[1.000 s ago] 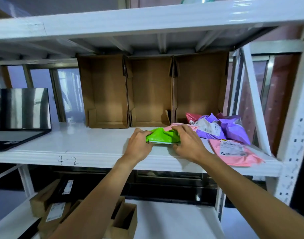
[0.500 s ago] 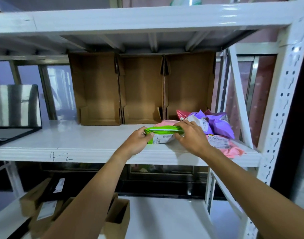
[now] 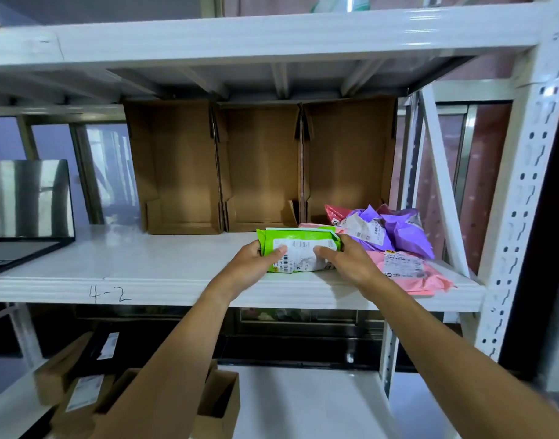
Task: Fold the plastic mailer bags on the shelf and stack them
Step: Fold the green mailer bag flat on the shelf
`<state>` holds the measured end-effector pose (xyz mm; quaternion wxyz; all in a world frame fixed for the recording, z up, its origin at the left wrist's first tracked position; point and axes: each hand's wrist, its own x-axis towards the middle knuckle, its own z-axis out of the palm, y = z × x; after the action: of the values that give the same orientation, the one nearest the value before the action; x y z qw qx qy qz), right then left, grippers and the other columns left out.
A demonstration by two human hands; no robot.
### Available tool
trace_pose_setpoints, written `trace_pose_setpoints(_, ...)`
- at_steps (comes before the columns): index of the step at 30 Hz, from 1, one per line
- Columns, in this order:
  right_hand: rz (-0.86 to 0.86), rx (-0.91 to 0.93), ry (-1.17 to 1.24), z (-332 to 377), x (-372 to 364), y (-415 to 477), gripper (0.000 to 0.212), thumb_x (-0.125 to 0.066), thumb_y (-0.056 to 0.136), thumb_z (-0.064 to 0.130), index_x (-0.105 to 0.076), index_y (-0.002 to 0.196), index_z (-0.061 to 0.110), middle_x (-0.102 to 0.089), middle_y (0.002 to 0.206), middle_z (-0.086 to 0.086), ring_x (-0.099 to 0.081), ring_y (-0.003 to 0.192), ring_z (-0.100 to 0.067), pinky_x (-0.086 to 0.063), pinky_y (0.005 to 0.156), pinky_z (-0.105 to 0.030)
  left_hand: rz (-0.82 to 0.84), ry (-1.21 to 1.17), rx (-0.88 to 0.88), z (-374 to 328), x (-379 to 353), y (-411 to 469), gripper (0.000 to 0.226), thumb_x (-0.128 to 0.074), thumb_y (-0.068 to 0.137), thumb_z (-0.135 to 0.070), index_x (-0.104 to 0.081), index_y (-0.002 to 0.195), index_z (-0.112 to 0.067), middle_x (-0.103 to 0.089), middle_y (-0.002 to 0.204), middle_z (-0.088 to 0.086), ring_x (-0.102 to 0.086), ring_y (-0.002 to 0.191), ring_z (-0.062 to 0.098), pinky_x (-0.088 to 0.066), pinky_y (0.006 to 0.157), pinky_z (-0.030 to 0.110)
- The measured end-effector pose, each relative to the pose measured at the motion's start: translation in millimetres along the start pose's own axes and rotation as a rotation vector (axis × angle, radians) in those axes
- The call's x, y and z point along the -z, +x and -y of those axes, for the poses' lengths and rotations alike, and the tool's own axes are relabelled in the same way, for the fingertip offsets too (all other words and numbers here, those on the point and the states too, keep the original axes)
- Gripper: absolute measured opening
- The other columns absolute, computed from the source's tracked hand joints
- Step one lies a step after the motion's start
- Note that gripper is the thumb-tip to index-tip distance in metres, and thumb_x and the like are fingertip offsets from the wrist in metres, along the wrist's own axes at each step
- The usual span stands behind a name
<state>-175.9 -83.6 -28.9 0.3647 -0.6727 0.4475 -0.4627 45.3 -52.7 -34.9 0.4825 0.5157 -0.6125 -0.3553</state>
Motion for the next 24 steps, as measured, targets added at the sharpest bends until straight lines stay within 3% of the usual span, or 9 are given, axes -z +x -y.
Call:
trace_pose_setpoints(2, 0.013, -0.034, -0.008, 1.1, 1.5, 0.7, 0.011, -0.068, 0.093, 0.027, -0.067, 0.098, 0.018, -0.071, 0.100, 0.004, -0.064, 0.091, -0.009, -0.048, 0.074, -0.020, 0.044, 0.039, 0.003, 4.4, -0.3, 1.3, 0.033, -0.072, 0.093, -0.029, -0.065, 0.125, -0.026, -0.073, 0.117, -0.014, -0.067, 0.111, 0.006, -0.049, 0.104, 0.032)
trace_pose_setpoints(4, 0.038, -0.076, -0.053, 2.1, 4.0, 1.5, 0.025, -0.069, 0.091, 0.035, -0.073, 0.097, 0.011, -0.074, 0.100, -0.001, -0.066, 0.097, -0.019, -0.049, 0.085, -0.027, 0.034, 0.040, 0.007, 6.6, 0.1, 4.0, 0.033, -0.072, 0.093, -0.023, -0.065, 0.125, -0.024, -0.073, 0.118, -0.012, -0.067, 0.111, 0.008, -0.049, 0.106, 0.034)
trace_pose_setpoints(6, 0.061, -0.114, -0.071, 3.1, 7.1, 1.5, 0.030, -0.069, 0.090, 0.041, -0.074, 0.101, 0.014, -0.074, 0.102, 0.001, -0.066, 0.099, -0.018, -0.048, 0.084, -0.027, 0.027, 0.008, 0.011, 4.9, 1.7, 4.8, 0.031, -0.071, 0.093, -0.027, -0.066, 0.124, -0.024, -0.074, 0.116, -0.011, -0.069, 0.109, 0.009, -0.049, 0.105, 0.035)
trace_pose_setpoints(8, 0.086, -0.132, -0.062, 3.2, 8.4, 0.5, 0.029, -0.068, 0.090, 0.043, -0.073, 0.101, 0.016, -0.075, 0.099, 0.006, -0.068, 0.095, -0.013, -0.051, 0.080, -0.025, 0.018, -0.020, 0.029, 2.6, 2.6, 5.0, 0.026, -0.068, 0.096, -0.032, -0.068, 0.120, -0.023, -0.075, 0.109, -0.012, -0.071, 0.100, 0.005, -0.052, 0.093, 0.026)
trace_pose_setpoints(10, 0.087, -0.124, -0.054, -0.1, 7.6, 2.8, 0.036, -0.070, 0.089, 0.044, -0.074, 0.102, 0.011, -0.076, 0.102, 0.001, -0.070, 0.097, -0.017, -0.050, 0.091, -0.031, -0.016, -0.002, 0.034, 1.0, 1.6, 4.0, 0.022, -0.061, 0.100, -0.034, -0.069, 0.115, -0.022, -0.075, 0.099, -0.012, -0.068, 0.076, -0.001, -0.051, 0.068, 0.014)
trace_pose_setpoints(13, 0.079, -0.113, -0.020, -4.9, 7.5, 5.7, 0.029, -0.068, 0.092, 0.037, -0.072, 0.105, 0.012, -0.076, 0.105, 0.002, -0.070, 0.100, -0.016, -0.050, 0.096, -0.033, -0.053, 0.041, 0.043, 2.0, -1.4, 5.4, 0.023, -0.054, 0.103, -0.037, -0.067, 0.112, -0.020, -0.069, 0.093, -0.003, -0.053, 0.060, 0.009, -0.042, 0.052, 0.021)
trace_pose_setpoints(20, 0.036, -0.142, -0.018, -10.7, 10.9, 10.1, 0.046, -0.074, 0.086, 0.022, -0.060, 0.129, 0.014, -0.070, 0.118, -0.001, -0.066, 0.107, -0.017, -0.050, 0.098, -0.032, -0.259, 0.063, 0.115, 5.7, -5.1, 16.1, 0.029, -0.053, 0.103, -0.033, -0.054, 0.122, -0.011, -0.052, 0.065, 0.003, -0.040, 0.047, 0.016, -0.030, 0.048, 0.027)
trace_pose_setpoints(22, 0.049, -0.138, -0.050, -10.5, 14.7, 10.1, 0.052, -0.076, 0.081, 0.024, -0.062, 0.131, 0.017, -0.067, 0.123, 0.003, -0.062, 0.113, -0.016, -0.046, 0.105, -0.033, -0.266, 0.082, 0.165, 5.2, -3.9, 17.5, 0.038, -0.051, 0.103, -0.037, -0.047, 0.133, -0.013, -0.055, 0.057, 0.006, -0.045, 0.049, 0.018, -0.036, 0.055, 0.029)
trace_pose_setpoints(24, 0.063, -0.137, -0.058, -10.9, 16.4, 9.1, 0.042, -0.073, 0.080, 0.026, -0.070, 0.121, 0.018, -0.071, 0.118, 0.003, -0.063, 0.111, -0.015, -0.046, 0.105, -0.032, -0.240, 0.097, 0.205, 1.4, -2.7, 15.0, 0.051, -0.051, 0.101, -0.048, -0.041, 0.139, -0.016, -0.057, 0.051, 0.006, -0.047, 0.056, 0.015, -0.042, 0.073, 0.033)
